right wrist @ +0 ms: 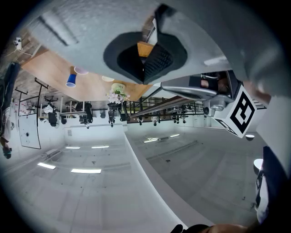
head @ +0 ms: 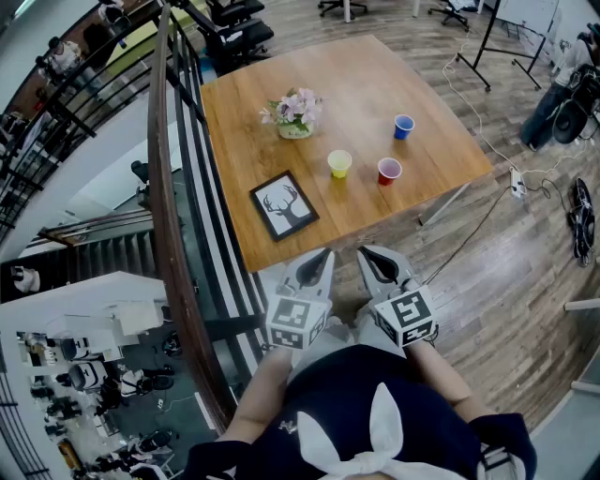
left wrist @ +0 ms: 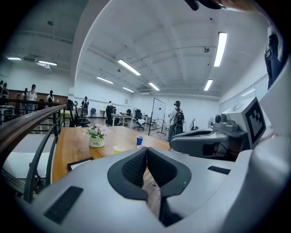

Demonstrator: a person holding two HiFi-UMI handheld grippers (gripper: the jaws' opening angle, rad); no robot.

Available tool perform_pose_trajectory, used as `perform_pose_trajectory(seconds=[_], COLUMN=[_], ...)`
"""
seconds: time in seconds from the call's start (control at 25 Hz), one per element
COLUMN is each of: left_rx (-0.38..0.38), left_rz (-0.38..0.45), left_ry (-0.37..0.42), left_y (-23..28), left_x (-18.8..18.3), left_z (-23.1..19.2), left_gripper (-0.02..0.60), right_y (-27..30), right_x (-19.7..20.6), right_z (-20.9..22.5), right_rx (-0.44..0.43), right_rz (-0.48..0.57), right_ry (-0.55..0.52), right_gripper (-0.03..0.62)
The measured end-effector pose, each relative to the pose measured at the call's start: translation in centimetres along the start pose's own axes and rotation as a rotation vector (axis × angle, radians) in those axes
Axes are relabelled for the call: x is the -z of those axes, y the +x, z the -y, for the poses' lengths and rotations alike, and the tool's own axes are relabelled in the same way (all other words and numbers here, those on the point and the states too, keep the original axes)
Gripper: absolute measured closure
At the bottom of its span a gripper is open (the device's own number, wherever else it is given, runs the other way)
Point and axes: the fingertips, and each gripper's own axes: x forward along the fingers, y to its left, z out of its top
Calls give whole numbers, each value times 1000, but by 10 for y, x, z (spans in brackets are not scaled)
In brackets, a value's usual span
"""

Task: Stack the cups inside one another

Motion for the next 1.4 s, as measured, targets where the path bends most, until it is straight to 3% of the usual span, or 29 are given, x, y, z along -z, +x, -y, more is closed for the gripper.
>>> perform_pose_trajectory(seconds=[0.28, 0.68, 1.4], left_rx=[11, 23, -42], left_rz=[-23, -42, -79], left_ry=[-13, -40, -39], left_y=[3, 38, 123], left_x=[5, 3, -11], left_z=[-10, -20, -67], left_gripper=[565, 565, 565], right_y=[4, 23, 101], right_x=[6, 3, -7], right_z=[3, 46, 132], right_rx=[12, 41, 1], right_rz=[-9, -31, -54], right_ry=[20, 3, -15], right_gripper=[595, 594, 594])
